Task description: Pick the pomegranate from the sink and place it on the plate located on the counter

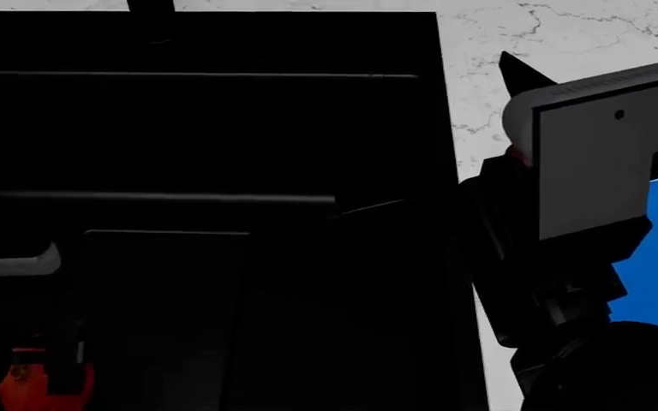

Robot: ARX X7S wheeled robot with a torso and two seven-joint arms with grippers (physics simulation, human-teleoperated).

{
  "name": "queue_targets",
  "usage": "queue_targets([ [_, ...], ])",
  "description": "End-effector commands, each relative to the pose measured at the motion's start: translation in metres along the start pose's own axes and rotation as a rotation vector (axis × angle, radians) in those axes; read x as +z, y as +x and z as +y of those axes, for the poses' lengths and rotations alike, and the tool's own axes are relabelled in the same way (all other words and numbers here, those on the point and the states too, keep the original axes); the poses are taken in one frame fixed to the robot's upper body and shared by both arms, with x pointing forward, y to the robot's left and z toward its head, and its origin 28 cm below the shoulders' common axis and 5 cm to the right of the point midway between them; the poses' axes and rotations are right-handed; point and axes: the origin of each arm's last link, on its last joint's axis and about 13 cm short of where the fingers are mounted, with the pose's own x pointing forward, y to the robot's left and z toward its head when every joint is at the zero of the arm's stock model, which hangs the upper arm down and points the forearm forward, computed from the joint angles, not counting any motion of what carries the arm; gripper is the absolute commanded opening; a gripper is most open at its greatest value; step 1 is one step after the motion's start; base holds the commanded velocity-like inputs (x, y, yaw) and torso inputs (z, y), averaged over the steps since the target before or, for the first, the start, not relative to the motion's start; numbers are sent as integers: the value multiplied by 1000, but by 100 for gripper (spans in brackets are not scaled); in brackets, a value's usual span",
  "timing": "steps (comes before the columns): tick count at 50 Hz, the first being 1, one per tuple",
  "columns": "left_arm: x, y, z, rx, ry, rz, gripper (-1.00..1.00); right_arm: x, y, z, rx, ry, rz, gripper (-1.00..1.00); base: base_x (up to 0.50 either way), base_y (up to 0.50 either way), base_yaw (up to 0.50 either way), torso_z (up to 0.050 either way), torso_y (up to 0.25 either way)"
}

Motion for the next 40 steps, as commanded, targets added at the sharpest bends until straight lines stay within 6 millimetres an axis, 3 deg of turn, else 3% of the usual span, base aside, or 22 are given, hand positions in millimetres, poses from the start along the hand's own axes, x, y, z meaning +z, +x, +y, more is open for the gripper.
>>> queue_targets([
  [1,-13,8,-2,-7,-9,46,-100,0,1,-1,-3,4,-10,100,0,0,0,0,0],
  [20,8,-38,-12,-52,27,-265,-100,1,-1,-1,-9,3,-18,100,0,0,0,0,-1],
  [40,11,-80,-23,-198,5,-546,-100,4,-2,-2,-12,7,-26,100,0,0,0,0,0],
])
